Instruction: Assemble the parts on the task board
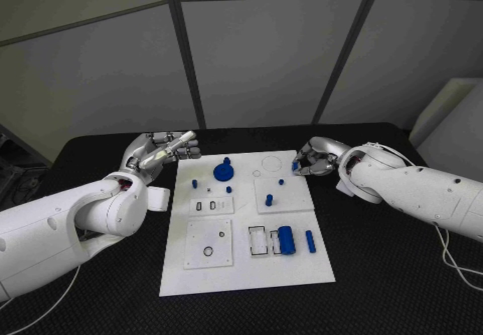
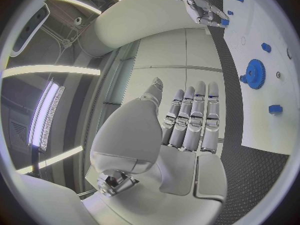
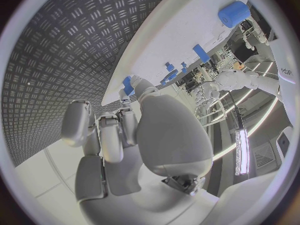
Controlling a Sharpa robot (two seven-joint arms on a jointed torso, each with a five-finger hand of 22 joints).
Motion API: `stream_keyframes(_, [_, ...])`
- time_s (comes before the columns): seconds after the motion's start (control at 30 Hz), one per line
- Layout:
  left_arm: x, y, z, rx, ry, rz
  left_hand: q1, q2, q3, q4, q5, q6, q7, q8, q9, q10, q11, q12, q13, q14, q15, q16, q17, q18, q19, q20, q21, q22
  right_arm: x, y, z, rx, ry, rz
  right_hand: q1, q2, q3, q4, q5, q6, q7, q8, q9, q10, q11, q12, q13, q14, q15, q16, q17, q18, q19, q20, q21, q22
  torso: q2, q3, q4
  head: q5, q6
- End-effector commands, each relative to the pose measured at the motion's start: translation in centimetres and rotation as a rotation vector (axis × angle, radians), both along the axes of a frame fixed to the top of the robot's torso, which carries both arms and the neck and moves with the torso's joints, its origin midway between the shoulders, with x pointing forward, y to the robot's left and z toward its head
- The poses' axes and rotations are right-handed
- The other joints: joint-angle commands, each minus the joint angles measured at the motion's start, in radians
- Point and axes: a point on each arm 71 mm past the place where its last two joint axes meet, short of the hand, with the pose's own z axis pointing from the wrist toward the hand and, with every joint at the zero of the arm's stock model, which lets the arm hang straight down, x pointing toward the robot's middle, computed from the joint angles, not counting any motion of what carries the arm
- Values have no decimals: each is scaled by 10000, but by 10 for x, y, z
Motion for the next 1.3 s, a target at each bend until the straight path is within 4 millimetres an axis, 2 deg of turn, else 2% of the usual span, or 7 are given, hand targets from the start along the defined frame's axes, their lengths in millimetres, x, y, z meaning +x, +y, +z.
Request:
stream_keyframes(0.03, [0, -1, 2, -7, -135, -109, -60, -43, -9, -59, -60, 78, -21, -41, 1, 76, -13, -50, 2, 79, -10, -65, 15, -10, -31, 45, 31, -15, 1, 0, 2, 51, -111, -107, -71, -71, -3, -37, -62, -56, 8, -27, -38, -17, 2, -37, 536, 1059, -71, 47, 2634, -54, 15, -47, 50, 1, -4, -1, 8, 6, 2])
stream_keyframes(0.43, [0, -1, 2, 9, -94, -101, -57, -37, -6, -64, -62, 77, -20, -45, 0, 75, -12, -55, 1, 79, -9, -70, 15, -10, -32, 45, 32, -16, 1, 3, 1, 38, -60, -86, -81, -196, -72, -107, -207, -491, 111, -242, -108, -184, 91, -192, 351, 1059, -4, 47, 2634, -51, -13, -6, 21, -41, -5, 6, 2, -2, 9])
stream_keyframes(0.67, [0, -1, 2, 10, -86, -104, -57, -37, -6, -64, -62, 77, -20, -45, 0, 75, -12, -55, 1, 79, -9, -70, 15, -10, -32, 45, 32, -16, 1, 4, 1, 51, -71, -71, -78, -207, -83, -118, -233, -560, 129, -271, -109, -199, 108, -204, 339, 1059, 10, 47, 2634, -49, -18, 7, 16, -48, -2, 10, 5, -9, -7])
stream_keyframes(0.77, [0, -1, 2, 11, -84, -104, -57, -37, -6, -64, -62, 77, -20, -45, 0, 75, -12, -55, 1, 79, -9, -70, 15, -10, -32, 45, 32, -16, 1, 5, 1, 73, -123, -80, -103, -132, -68, -93, -240, -459, 119, -199, -75, -163, 106, -169, 383, 1059, 18, 47, 2634, -50, -14, 19, 18, -41, -2, 6, 5, -8, -7])
stream_keyframes(0.87, [0, 0, 1, 14, -80, -100, -57, -37, -6, -64, -62, 77, -20, -45, 0, 75, -12, -55, 1, 79, -9, -70, 15, -10, -32, 45, 32, -16, 1, 4, 2, 102, -204, -126, -157, 33, -19, -34, -170, -118, 44, 18, -4, -75, 48, -88, 484, 1059, -16, 47, 2634, -49, 1, 10, 30, -19, -4, 4, 2, -5, -5])
stream_keyframes(1.07, [0, 0, 1, 15, -77, -99, -57, -37, -6, -64, -62, 77, -20, -45, 0, 75, -12, -55, 1, 79, -9, -70, 15, -10, -32, 45, 32, -16, 2, 3, 3, 147, -352, -251, -58, 323, 167, -80, -178, 578, -245, 465, 139, 54, -197, 3, 609, 1059, -208, 47, 2634, -53, 42, -133, 59, 34, -6, 8, 2, -2, -9])
stream_keyframes(1.3, [0, 0, 1, 19, -75, -92, -55, -16, 2, -72, -63, 76, -15, -55, -1, 71, -9, -66, -1, 80, -8, -81, 16, -10, -33, 46, 33, -18, 2, 4, 5, 242, -635, -314, 14, 468, 318, -161, -404, 734, -370, 615, 190, 157, -317, 71, 712, 1059, -326, 47, 2634, -60, 59, -257, 65, 53, -4, 5, 13, -6, -14])
